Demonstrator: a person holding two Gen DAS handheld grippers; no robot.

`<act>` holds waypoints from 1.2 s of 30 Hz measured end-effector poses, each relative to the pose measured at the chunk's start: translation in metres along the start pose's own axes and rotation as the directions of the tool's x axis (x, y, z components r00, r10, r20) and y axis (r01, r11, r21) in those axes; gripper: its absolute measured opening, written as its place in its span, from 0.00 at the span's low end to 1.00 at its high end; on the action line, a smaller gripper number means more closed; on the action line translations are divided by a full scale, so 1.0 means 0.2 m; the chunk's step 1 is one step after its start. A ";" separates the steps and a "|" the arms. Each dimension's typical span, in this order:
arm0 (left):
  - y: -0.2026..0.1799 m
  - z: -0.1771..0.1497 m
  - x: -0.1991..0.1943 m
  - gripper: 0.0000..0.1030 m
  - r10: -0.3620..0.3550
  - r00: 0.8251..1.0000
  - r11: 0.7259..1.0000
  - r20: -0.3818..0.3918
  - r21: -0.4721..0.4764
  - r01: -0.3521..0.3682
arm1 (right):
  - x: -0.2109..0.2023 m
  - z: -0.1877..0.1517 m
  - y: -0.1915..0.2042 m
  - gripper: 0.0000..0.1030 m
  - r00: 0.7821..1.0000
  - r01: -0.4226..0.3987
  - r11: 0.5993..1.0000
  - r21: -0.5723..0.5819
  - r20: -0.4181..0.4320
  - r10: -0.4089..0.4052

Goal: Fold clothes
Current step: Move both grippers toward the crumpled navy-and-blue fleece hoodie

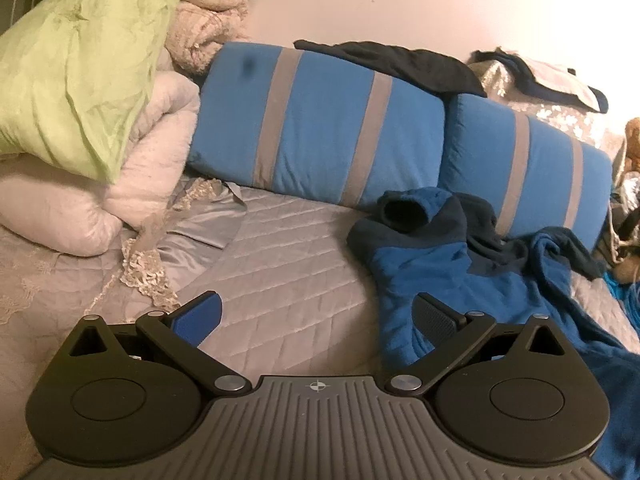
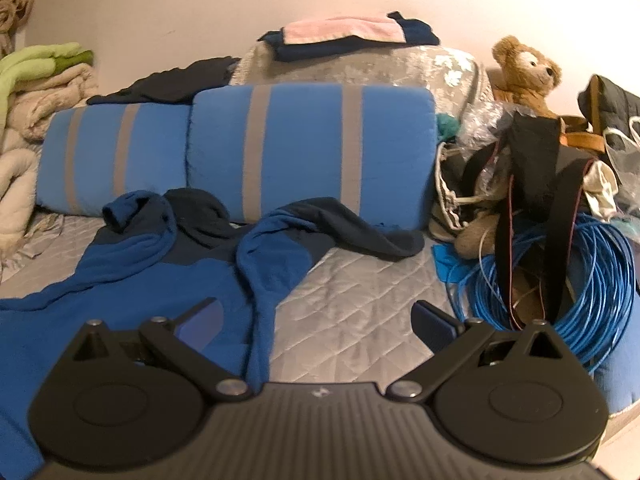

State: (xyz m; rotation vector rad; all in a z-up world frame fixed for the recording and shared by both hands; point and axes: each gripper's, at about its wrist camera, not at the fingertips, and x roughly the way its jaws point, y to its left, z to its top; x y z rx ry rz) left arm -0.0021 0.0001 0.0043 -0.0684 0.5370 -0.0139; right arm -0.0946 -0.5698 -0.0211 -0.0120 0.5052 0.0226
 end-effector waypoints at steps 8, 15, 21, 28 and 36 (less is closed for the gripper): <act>-0.01 0.05 -0.08 1.00 -0.022 1.000 0.998 0.007 -0.052 0.022 | -0.01 -0.01 0.02 1.00 1.000 0.013 1.000 -0.022 0.007 -0.012; -0.03 0.03 -0.08 1.00 -0.056 0.998 0.997 -0.024 -0.056 0.055 | -0.01 0.01 0.08 1.00 1.000 -0.007 1.000 0.001 -0.004 0.007; -0.05 0.05 -0.13 1.00 -0.159 0.987 0.986 0.005 -0.050 0.159 | -0.04 0.01 0.11 1.00 0.998 -0.054 0.998 0.022 -0.029 0.055; -0.10 0.11 -0.21 1.00 -0.205 0.977 0.979 0.058 -0.005 0.206 | -0.05 0.01 0.14 1.00 0.993 -0.097 0.995 0.040 -0.063 0.099; -0.13 0.10 -0.21 1.00 -0.237 0.969 0.971 0.077 -0.004 0.238 | -0.01 0.02 0.13 1.00 0.988 -0.123 0.990 0.066 -0.088 0.128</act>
